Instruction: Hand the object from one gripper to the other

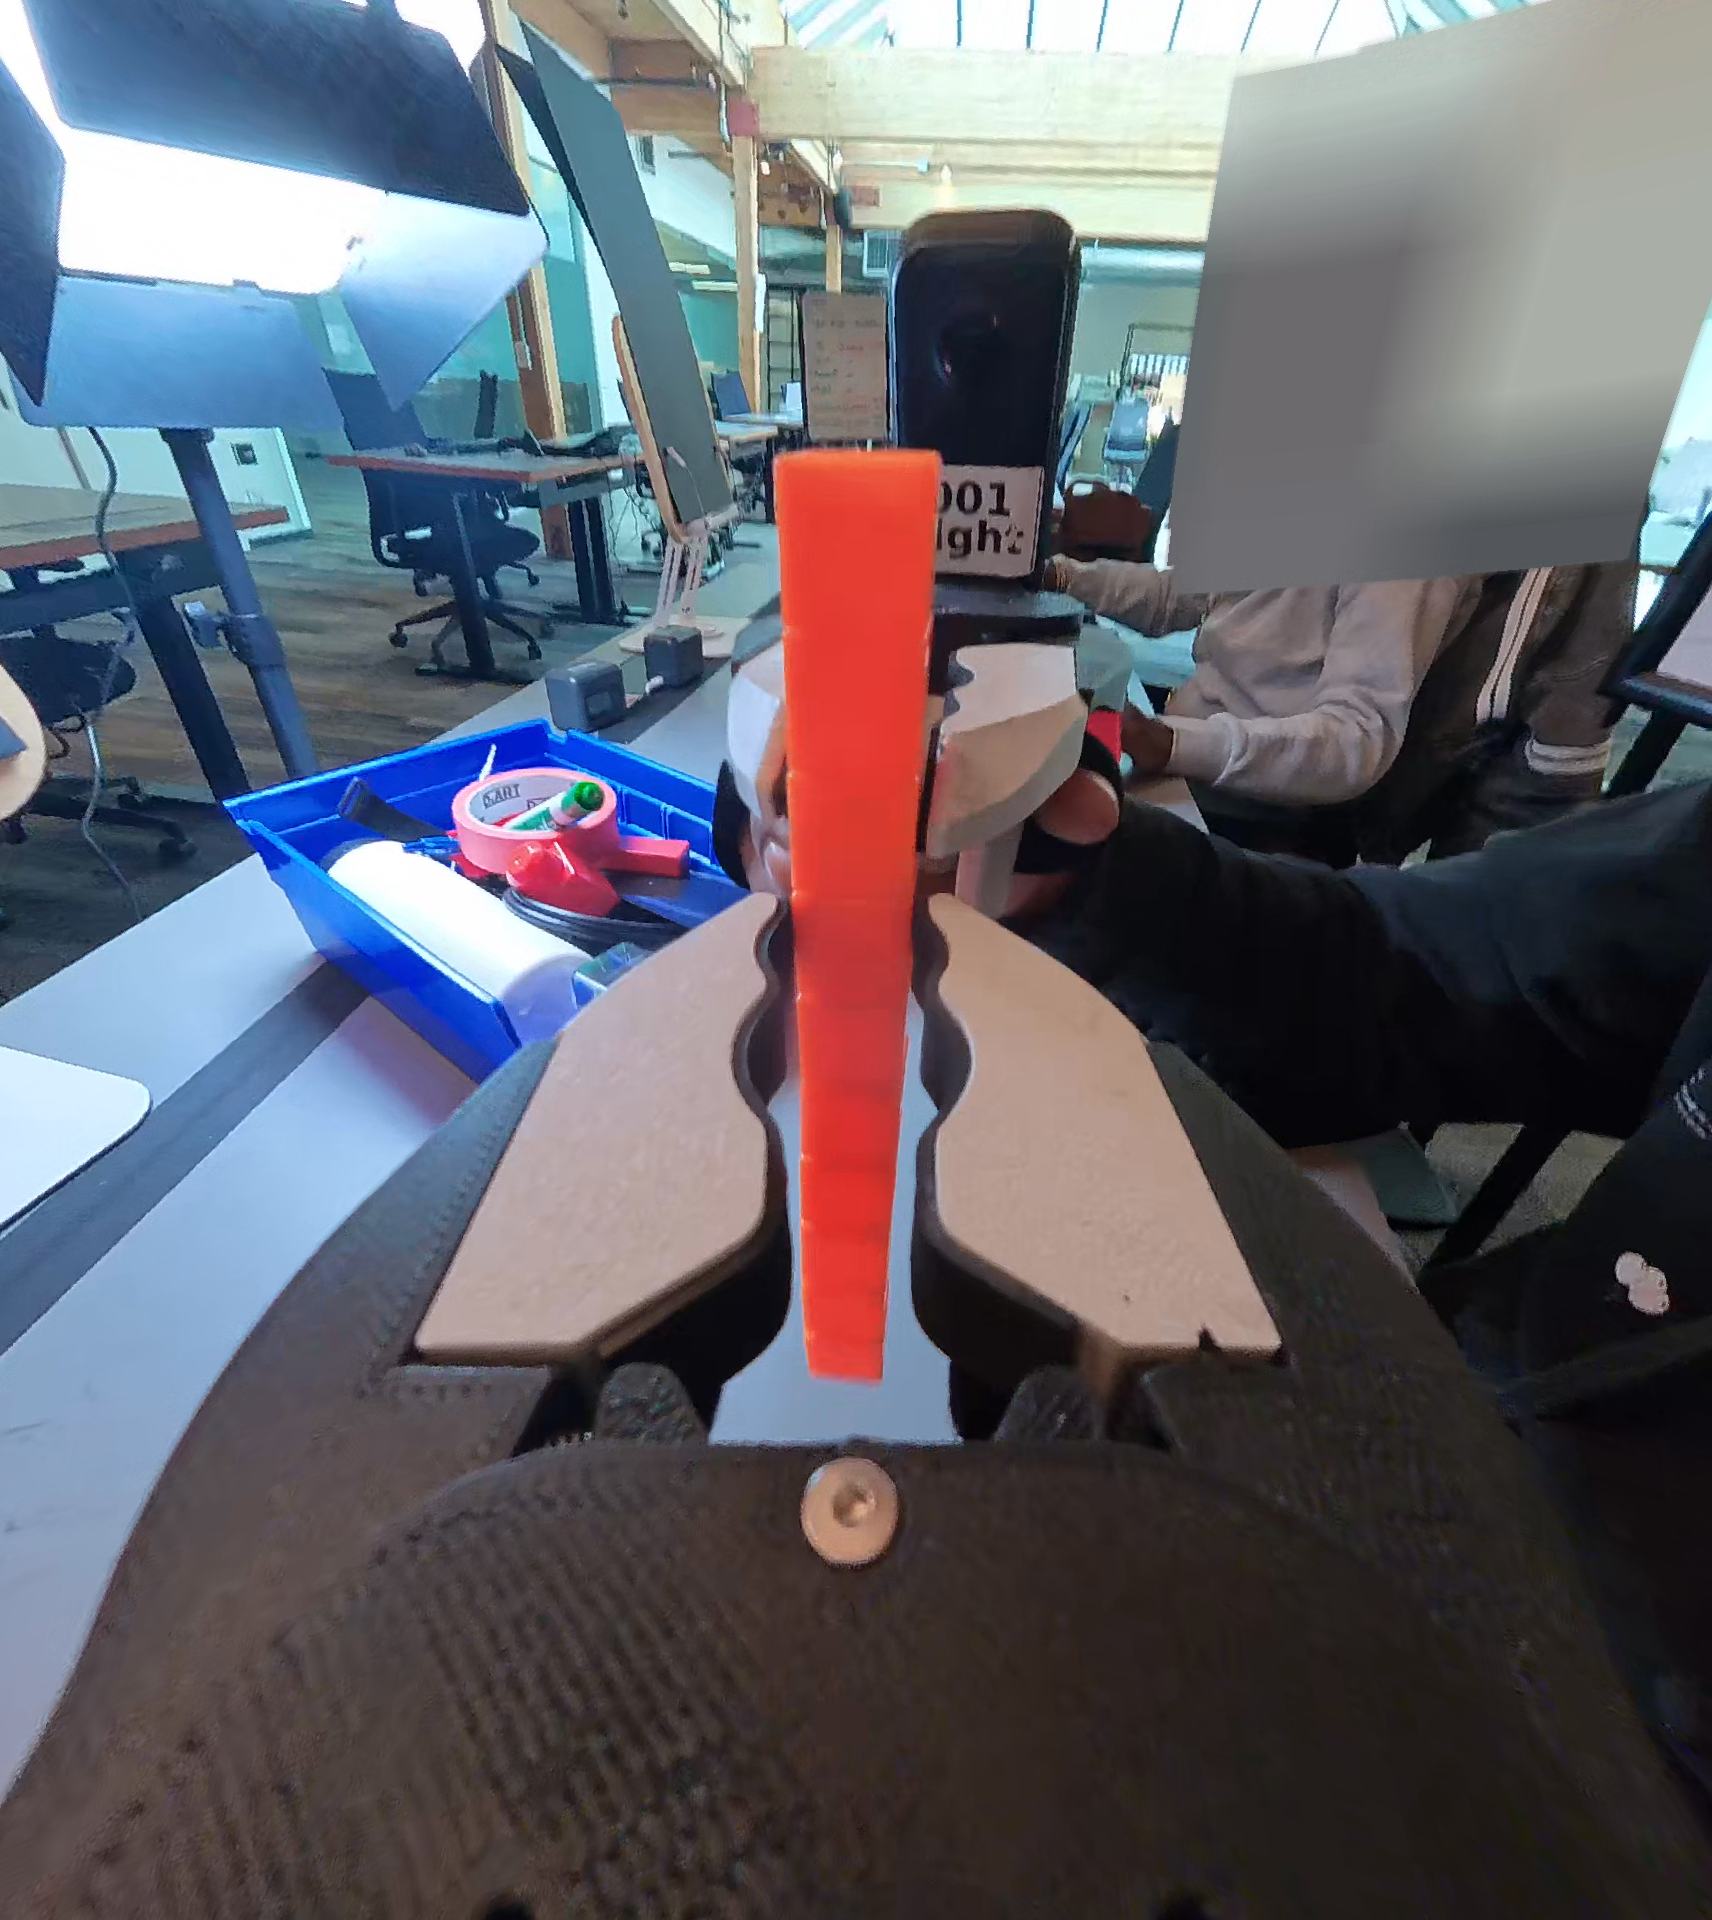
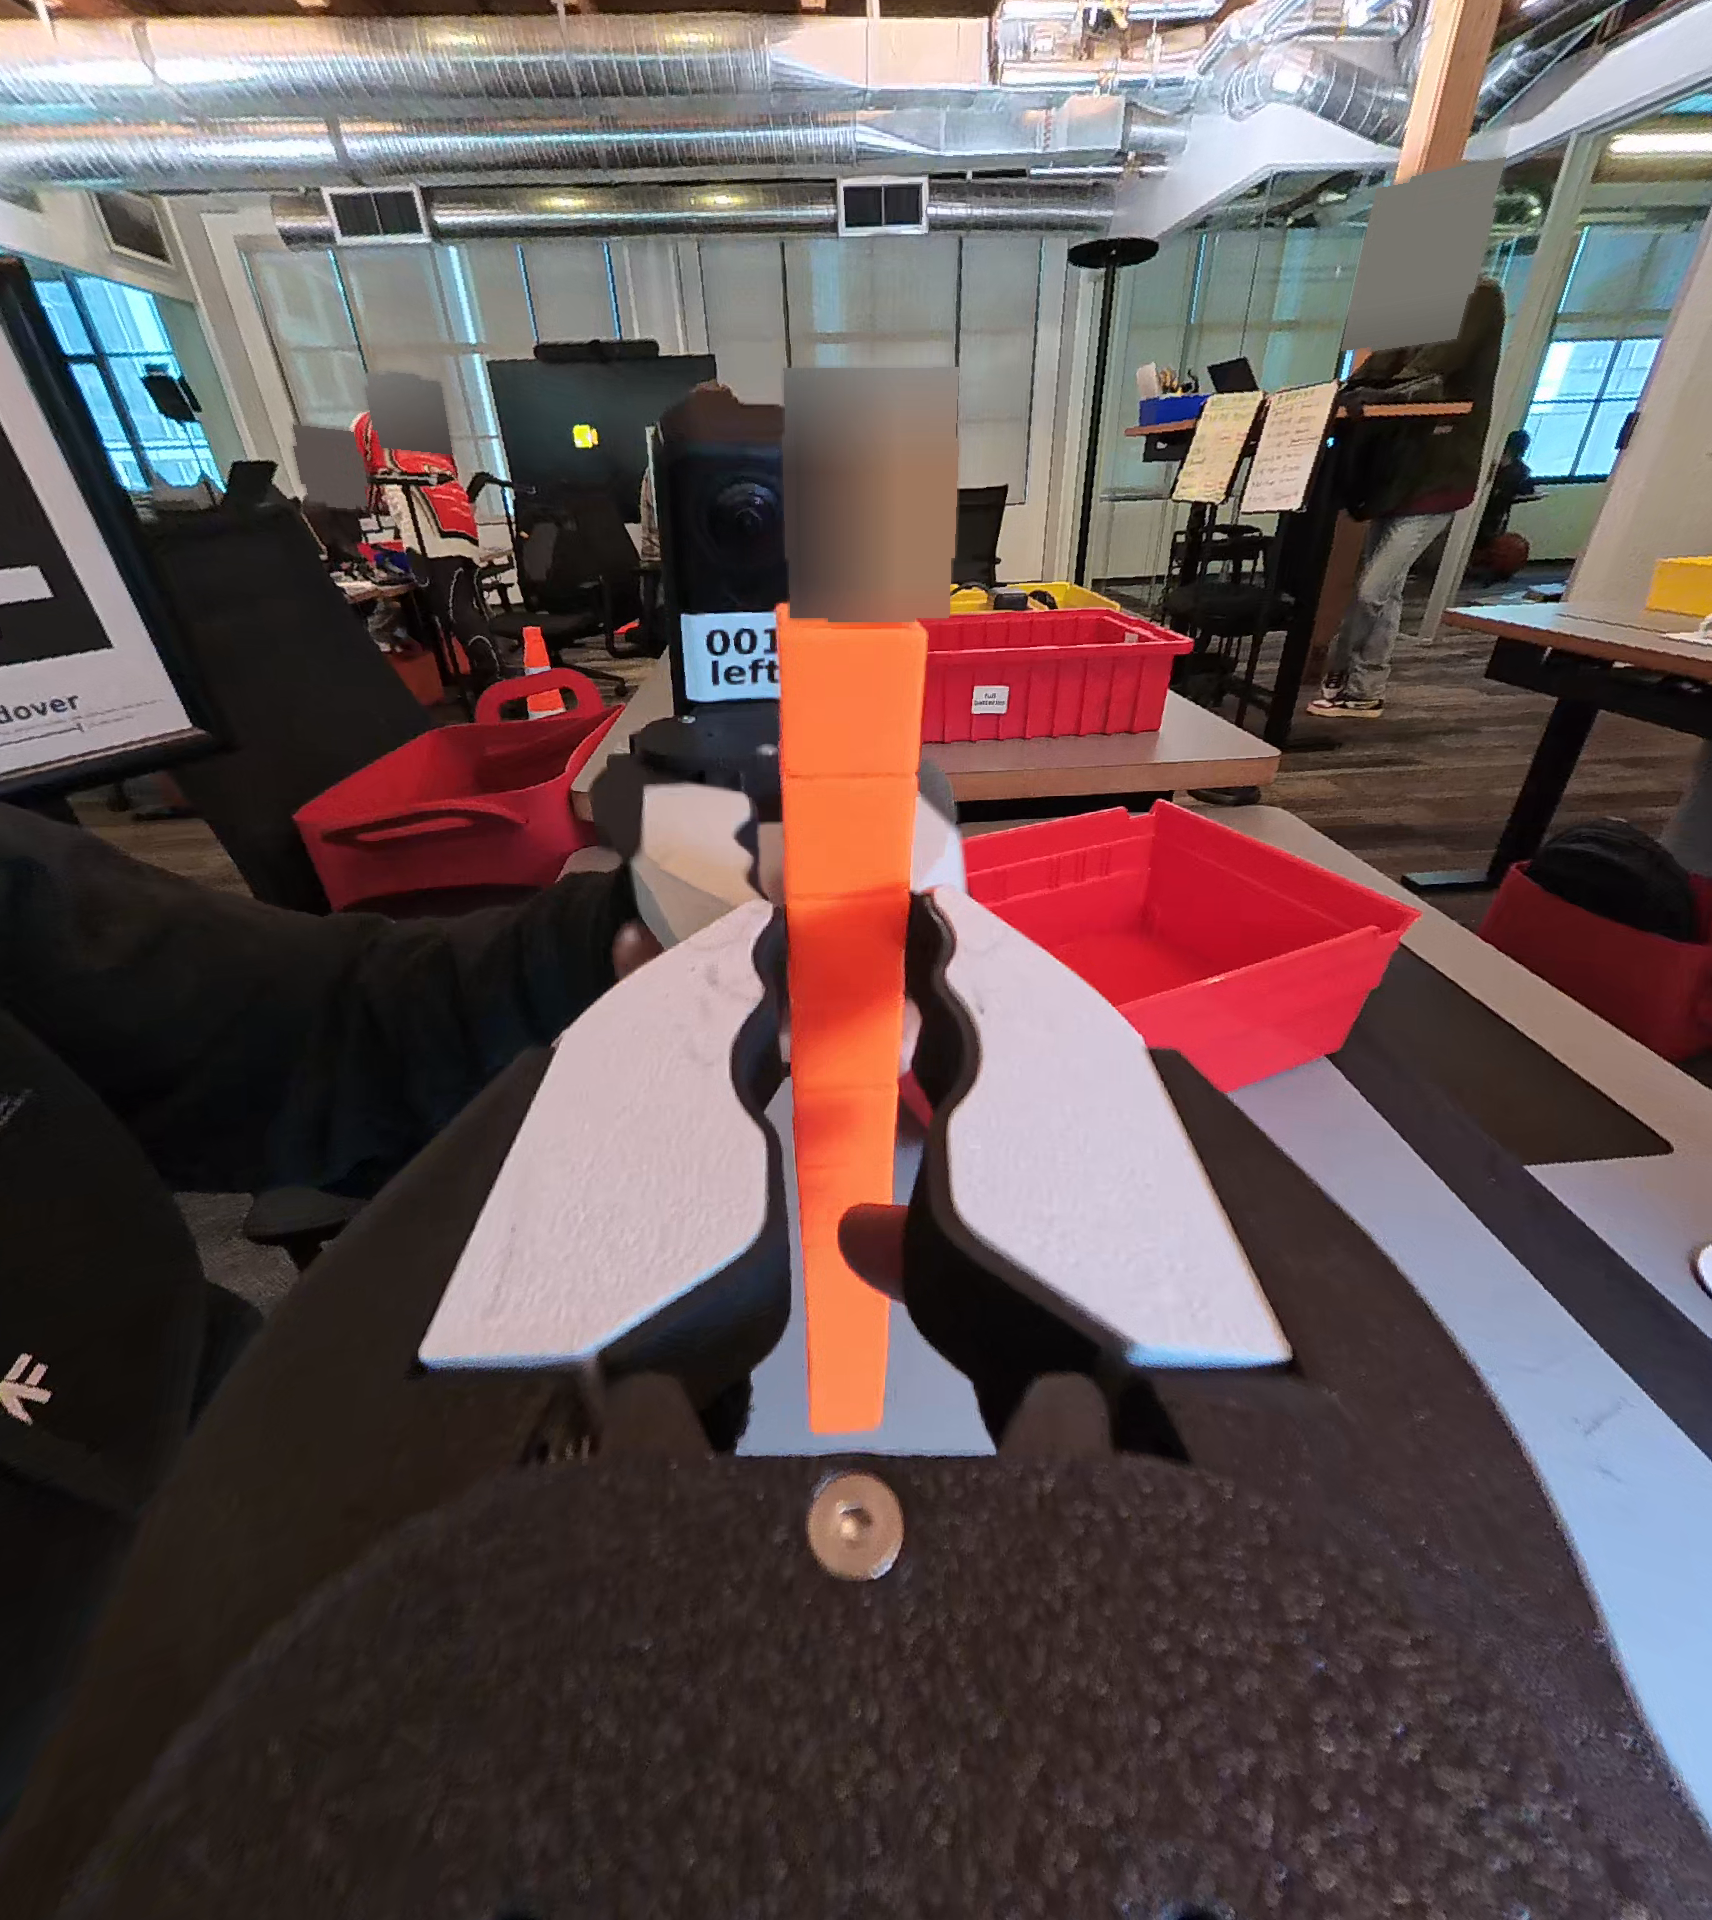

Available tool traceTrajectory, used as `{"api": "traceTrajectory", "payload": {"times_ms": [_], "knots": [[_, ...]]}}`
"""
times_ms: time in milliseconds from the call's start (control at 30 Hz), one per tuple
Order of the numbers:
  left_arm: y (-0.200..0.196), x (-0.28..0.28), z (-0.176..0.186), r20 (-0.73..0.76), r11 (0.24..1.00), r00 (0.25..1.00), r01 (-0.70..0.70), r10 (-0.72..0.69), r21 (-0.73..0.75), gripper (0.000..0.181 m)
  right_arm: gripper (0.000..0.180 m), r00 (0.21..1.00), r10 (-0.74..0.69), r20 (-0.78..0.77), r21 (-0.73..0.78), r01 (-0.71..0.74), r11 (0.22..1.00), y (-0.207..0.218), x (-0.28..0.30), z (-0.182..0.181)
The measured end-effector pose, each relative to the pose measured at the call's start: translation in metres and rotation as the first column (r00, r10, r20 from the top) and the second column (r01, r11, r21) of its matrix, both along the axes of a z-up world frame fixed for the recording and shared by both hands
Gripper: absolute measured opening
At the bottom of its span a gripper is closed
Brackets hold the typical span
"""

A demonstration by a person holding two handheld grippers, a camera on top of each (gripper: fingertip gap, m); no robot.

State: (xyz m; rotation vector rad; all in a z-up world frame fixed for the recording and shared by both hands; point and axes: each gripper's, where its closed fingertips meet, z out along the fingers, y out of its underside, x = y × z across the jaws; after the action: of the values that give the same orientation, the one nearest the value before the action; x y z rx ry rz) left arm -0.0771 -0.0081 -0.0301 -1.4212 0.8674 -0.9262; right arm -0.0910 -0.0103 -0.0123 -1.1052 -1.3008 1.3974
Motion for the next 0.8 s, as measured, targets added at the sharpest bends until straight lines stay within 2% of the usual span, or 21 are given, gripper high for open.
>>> {"api": "traceTrajectory", "payload": {"times_ms": [67, 100, 233, 300, 467, 567, 700, 800], "knots": [[-0.001, -0.005, 0.01, 0.045, 1.0, 0.999, -0.004, 0.003, 0.007, 0.045, 0.021, 1.0, 0.006, 0.018, 0.003, -0.006, 1.0, 0.001, 0.001, -0.003], [-0.004, -0.007, 0.015, 0.055, 1.0, 0.998, 0.001, -0.002, 0.016, 0.046, 0.021, 1.0, 0.014, 0.028, 0.006, -0.014, 1.0, 0.0, 0.0, -0.005], [-0.007, -0.008, 0.021, 0.065, 0.999, 0.998, -0.01, 0.007, 0.041, 0.037, 0.021, 0.996, 0.04, 0.079, 0.025, -0.042, 0.999, -0.009, -0.009, -0.018], [-0.005, -0.007, 0.016, 0.018, 0.998, 1.0, -0.021, 0.02, 0.054, 0.022, 0.021, 0.995, 0.036, 0.094, 0.039, -0.039, 0.998, -0.009, -0.012, -0.023], [-0.003, -0.01, 0.012, -0.053, 0.995, 0.997, -0.051, 0.056, 0.088, 0.022, 0.033, 0.999, 0.006, 0.052, 0.063, -0.009, 0.998, -0.003, 0.001, -0.007], [-0.004, -0.006, 0.005, -0.1, 0.994, 0.994, -0.039, 0.049, 0.098, 0.022, 0.033, 1.0, -0.016, 0.014, 0.074, 0.015, 0.997, -0.004, 0.007, 0.006], [-0.004, 0.004, -0.006, -0.153, 0.994, 0.987, -0.028, 0.043, 0.104, 0.022, 0.023, 0.996, -0.034, 0.082, 0.127, 0.024, 0.992, -0.009, 0.0, -0.006], [-0.006, 0.004, -0.002, -0.112, 0.993, 0.993, -0.019, 0.032, 0.114, 0.022, 0.022, 0.998, -0.026, 0.058, 0.123, 0.019, 0.992, -0.01, 0.001, -0.001]]}}
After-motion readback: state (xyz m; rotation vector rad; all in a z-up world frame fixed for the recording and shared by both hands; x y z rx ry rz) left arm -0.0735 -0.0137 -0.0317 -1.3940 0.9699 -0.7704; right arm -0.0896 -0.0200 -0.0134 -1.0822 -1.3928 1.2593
